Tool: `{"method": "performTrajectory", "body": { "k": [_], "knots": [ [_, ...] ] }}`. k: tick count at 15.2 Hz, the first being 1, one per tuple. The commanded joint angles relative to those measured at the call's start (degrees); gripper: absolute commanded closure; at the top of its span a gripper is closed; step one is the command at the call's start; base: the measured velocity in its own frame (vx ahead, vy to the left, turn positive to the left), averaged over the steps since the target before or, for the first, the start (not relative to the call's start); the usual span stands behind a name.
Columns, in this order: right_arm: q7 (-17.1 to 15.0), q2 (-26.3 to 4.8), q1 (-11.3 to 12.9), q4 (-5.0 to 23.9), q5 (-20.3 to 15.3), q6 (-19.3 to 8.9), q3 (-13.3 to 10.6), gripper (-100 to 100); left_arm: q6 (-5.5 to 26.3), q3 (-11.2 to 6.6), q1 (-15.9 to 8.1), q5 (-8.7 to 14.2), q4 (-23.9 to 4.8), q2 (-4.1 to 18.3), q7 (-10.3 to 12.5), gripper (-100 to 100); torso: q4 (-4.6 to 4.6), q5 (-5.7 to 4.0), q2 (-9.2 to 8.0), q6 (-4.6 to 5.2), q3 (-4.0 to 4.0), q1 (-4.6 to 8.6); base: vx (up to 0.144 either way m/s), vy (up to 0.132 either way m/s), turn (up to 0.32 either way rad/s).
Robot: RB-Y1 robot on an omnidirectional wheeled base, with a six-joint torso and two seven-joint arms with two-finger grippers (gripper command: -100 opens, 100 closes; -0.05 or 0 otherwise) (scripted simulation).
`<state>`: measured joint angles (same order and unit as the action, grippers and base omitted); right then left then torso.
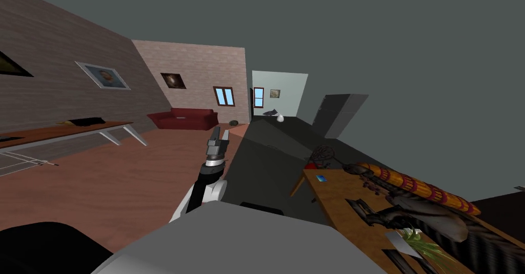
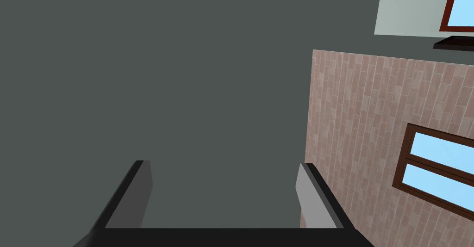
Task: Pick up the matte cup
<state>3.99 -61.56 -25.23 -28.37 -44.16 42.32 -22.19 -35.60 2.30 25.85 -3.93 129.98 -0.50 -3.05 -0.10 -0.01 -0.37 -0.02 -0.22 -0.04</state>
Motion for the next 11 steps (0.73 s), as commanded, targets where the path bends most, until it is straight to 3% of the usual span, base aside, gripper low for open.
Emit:
{"method": "performTrajectory", "body": {
  "k": [1,8,10,11],
  "knots": [
    [0.2,0.0,1.1,1.3,2.9,-0.3,-2.9,-100,0.0,0.0,0.0,0.0,0.0,0.0,0.0,0,0.0,0.0,0.0,0.0,0.0,0.0,-0.08,0.009,0.142],
    [0.2,-0.4,3.3,3.6,10.0,-1.5,-10.3,-100,0.0,0.0,0.0,0.0,0.0,0.0,0.0,0,-0.01,0.0,-0.01,0.0,-0.01,0.02,-0.066,0.004,0.102],
    [0.3,-0.6,4.4,4.7,13.1,-2.1,-13.4,-100,0.0,0.0,0.0,0.0,0.0,0.0,0.0,0,-0.01,-0.01,0.0,-0.03,0.0,0.04,-0.078,0.011,0.139],
    [0.3,-0.6,4.4,4.7,13.4,-2.1,-13.7,-100,0.0,0.0,0.0,0.0,0.0,0.0,0.0,0,-0.02,-0.01,-0.01,-0.02,-0.01,0.04,-0.06,0.007,0.049]
  ]
}}
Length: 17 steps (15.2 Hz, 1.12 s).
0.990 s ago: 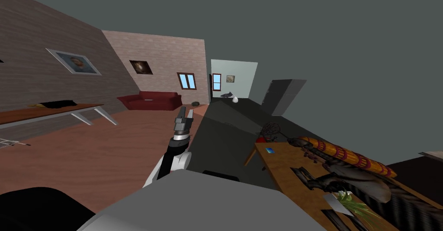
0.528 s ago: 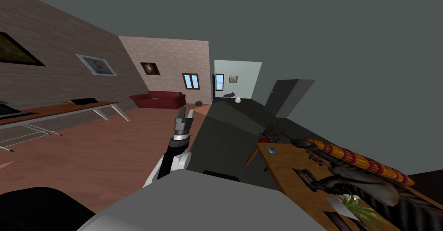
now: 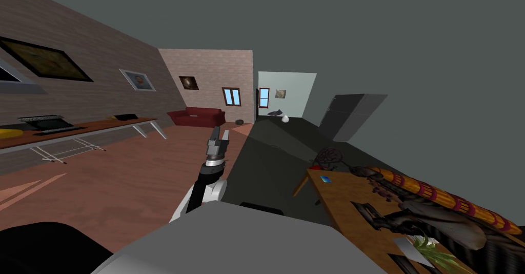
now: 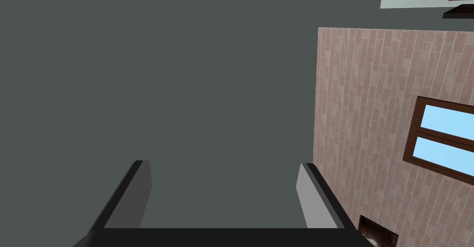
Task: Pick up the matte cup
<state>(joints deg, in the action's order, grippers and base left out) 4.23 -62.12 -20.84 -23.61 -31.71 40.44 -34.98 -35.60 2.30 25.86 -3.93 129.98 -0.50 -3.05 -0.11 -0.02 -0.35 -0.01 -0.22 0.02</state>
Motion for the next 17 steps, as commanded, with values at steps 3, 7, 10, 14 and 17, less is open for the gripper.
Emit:
{"method": "performTrajectory", "body": {
  "k": [3,7,10,14,17],
  "knots": [
    [0.0,0.0,0.0,0.0,0.2,-0.1,-0.2,100,0.0,0.0,0.0,0.0,0.0,0.0,0.0,0,0.03,-0.01,0.14,0.0,0.08,0.03,-0.016,0.002,0.001],
    [0.0,0.1,-1.1,-1.2,-2.5,0.4,2.5,100,0.0,0.0,0.0,0.0,0.0,0.0,0.0,0,0.07,-0.02,0.27,-0.04,0.16,0.03,0.012,-0.004,-0.036],
    [0.0,0.4,-2.2,-2.3,-5.5,1.0,5.7,100,0.0,-0.01,0.0,0.0,0.0,0.0,0.0,0,0.16,-0.06,0.55,0.07,0.33,0.05,0.102,-0.006,-0.183],
    [0.0,0.6,-3.3,-3.4,-9.3,1.6,9.5,100,0.0,-0.01,0.0,0.0,0.0,0.0,0.0,0,0.17,-0.1,0.64,-0.05,0.38,0.1,0.076,-0.006,-0.08],
    [0.0,0.8,-4.4,-4.6,-12.7,2.2,13.0,100,0.0,-0.01,0.0,0.0,0.0,0.0,0.0,0,0.16,-0.11,0.57,-0.03,0.35,0.11,0.064,-0.005,-0.108]
  ]
}}
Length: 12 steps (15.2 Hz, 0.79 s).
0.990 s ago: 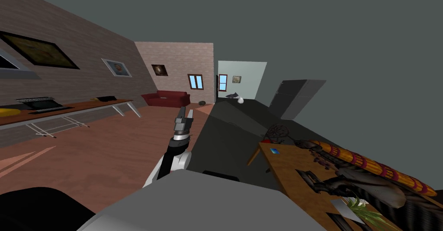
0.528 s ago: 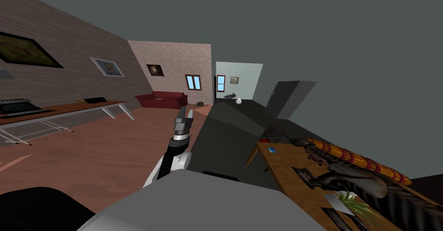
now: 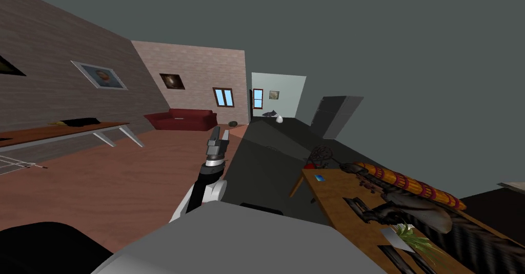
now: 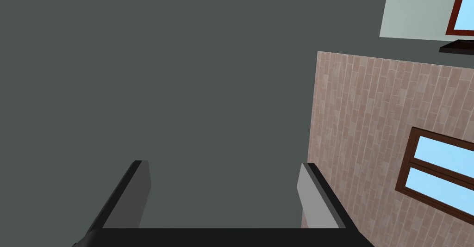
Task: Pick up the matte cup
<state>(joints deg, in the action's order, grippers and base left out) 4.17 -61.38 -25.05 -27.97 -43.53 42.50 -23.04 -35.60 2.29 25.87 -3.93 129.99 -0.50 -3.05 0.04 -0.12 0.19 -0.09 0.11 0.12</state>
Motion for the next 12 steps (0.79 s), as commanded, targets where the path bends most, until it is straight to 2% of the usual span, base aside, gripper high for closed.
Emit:
{"method": "performTrajectory", "body": {
  "k": [1,3,4,5,6,7,8,9,10,11,12],
  "knots": [
    [0.0,0.2,-1.3,-1.3,-2.9,0.7,2.9,100,0.0,0.0,0.0,0.0,0.0,0.0,0.0,0,0.0,0.0,0.0,0.0,0.0,0.0,0.072,-0.008,-0.114],
    [0.0,0.2,-1.3,-1.3,-4.3,0.7,4.5,100,0.0,0.0,0.0,0.0,0.0,0.0,0.0,0,0.0,0.02,0.04,0.06,0.02,-0.02,0.071,0.0,-0.098],
    [0.0,0.4,-2.4,-2.5,-6.3,1.3,6.3,100,0.0,0.0,0.0,0.0,0.0,0.0,0.0,0,-0.02,0.05,0.01,0.02,0.0,-0.05,0.069,0.001,-0.125],
    [0.0,0.4,-2.4,-2.5,-7.5,1.3,7.5,100,0.0,0.0,0.0,0.0,0.0,0.0,0.0,0,-0.01,0.07,0.01,0.08,-0.01,-0.08,0.077,0.002,-0.137],
    [0.0,0.4,-2.4,-2.5,-7.7,1.3,8.0,100,0.0,0.0,0.0,0.0,0.0,0.0,0.0,0,-0.01,0.1,0.01,0.08,0.0,-0.1,0.055,0.003,-0.06],
    [0.0,0.6,-3.5,-3.6,-9.7,1.9,9.8,100,0.0,0.0,0.0,0.0,0.0,0.0,0.0,0,-0.02,0.13,-0.01,0.04,-0.02,-0.12,0.069,0.0,-0.118],
    [0.0,0.6,-3.5,-3.6,-10.9,1.9,11.0,100,0.0,0.0,0.0,0.0,0.0,0.0,0.0,0,-0.02,0.14,-0.01,0.09,-0.02,-0.13,0.08,0.002,-0.138],
    [0.0,0.6,-3.5,-3.6,-11.1,1.9,11.4,100,0.0,0.0,0.0,0.0,0.0,0.0,0.0,0,-0.01,0.16,0.01,0.1,-0.01,-0.16,0.056,0.002,-0.065],
    [0.0,0.8,-4.6,-4.8,-13.1,2.5,13.3,100,0.0,0.0,0.0,0.0,0.0,0.0,0.0,0,-0.02,0.18,-0.02,0.06,-0.02,-0.16,0.065,0.0,-0.111],
    [0.0,0.8,-4.6,-4.8,-14.3,2.5,14.5,100,0.0,0.0,0.0,0.0,0.0,0.0,0.0,0,-0.01,0.19,-0.02,0.11,-0.02,-0.18,0.075,0.0,-0.142],
    [0.0,0.8,-4.6,-4.8,-14.6,2.5,14.9,100,0.0,0.0,0.0,0.0,0.0,0.0,0.0,0,-0.01,0.21,-0.01,0.12,-0.01,-0.19,0.054,0.002,-0.065]
  ]
}}
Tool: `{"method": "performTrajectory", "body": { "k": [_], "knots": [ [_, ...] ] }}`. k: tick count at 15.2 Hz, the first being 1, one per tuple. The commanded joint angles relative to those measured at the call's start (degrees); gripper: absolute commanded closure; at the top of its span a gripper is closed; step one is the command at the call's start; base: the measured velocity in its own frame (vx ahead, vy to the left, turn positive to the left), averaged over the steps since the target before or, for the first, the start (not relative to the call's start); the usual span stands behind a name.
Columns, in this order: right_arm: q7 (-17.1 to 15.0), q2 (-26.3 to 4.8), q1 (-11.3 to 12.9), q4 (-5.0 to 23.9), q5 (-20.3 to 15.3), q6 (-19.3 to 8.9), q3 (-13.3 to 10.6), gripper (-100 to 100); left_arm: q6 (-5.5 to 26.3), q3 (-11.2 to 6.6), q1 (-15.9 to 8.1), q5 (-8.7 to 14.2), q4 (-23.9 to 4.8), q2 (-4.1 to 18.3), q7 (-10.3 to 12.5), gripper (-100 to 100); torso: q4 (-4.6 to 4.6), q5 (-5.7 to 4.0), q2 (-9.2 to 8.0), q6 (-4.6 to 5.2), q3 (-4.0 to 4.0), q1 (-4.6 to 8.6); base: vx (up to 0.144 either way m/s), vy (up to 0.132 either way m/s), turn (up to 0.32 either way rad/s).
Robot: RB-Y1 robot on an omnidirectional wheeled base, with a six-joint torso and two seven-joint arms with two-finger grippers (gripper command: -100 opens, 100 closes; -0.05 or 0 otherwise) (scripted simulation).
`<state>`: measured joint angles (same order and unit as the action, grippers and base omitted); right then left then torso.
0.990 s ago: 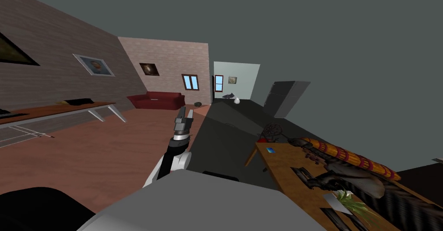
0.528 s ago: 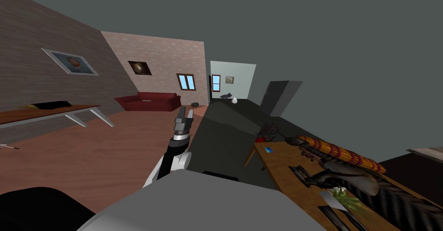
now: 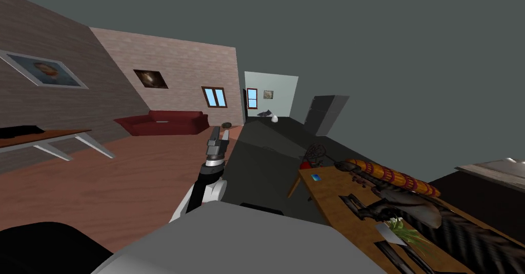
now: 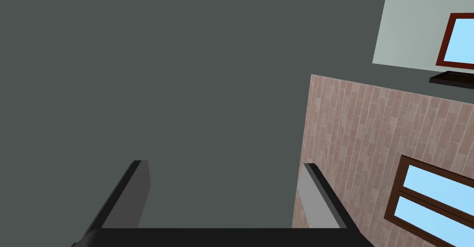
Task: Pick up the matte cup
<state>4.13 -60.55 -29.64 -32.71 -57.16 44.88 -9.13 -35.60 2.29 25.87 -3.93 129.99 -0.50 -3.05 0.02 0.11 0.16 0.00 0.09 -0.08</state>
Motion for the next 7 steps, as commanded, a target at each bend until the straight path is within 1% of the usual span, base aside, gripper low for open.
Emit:
{"method": "performTrajectory", "body": {
  "k": [1,2,3,4,5,6,7],
  "knots": [
    [0.0,0.2,-1.2,-1.2,-2.9,0.7,2.9,100,0.0,0.0,0.0,0.0,0.0,0.0,0.0,0,0.0,0.0,0.0,0.0,0.0,0.0,0.068,-0.006,-0.123],
    [0.0,0.2,-1.2,-1.2,-4.1,0.7,4.0,100,0.0,0.0,0.0,0.0,0.0,0.0,0.0,0,0.01,0.01,0.01,0.05,0.01,0.0,0.08,0.0,-0.133],
    [0.0,0.2,-1.2,-1.2,-4.3,0.7,4.5,100,0.0,0.0,0.0,0.0,0.0,0.0,0.0,0,0.01,0.02,0.04,0.04,0.02,-0.01,0.059,0.009,-0.057],
    [0.0,0.4,-2.3,-2.3,-6.3,1.3,6.3,100,0.0,0.0,0.0,0.0,0.0,0.0,0.0,0,0.0,0.03,0.02,0.0,0.01,-0.04,0.071,0.014,-0.095],
    [0.0,0.4,-2.3,-2.3,-7.5,1.3,7.5,100,0.0,0.0,0.0,0.0,0.0,0.0,0.0,0,0.01,0.04,0.03,0.05,0.02,-0.08,0.082,0.011,-0.123],
    [0.0,0.4,-2.3,-2.3,-7.8,1.3,8.0,100,0.0,0.0,0.0,0.0,0.0,0.0,0.0,0,0.02,0.06,0.06,0.05,0.03,-0.08,0.059,0.003,-0.077],
    [0.1,0.4,-2.0,-1.9,-6.9,1.3,6.9,100,0.0,0.0,0.0,0.0,0.0,0.0,0.0,0,0.01,0.07,0.03,0.03,0.02,-0.07,0.027,0.001,-0.021]
  ]
}}
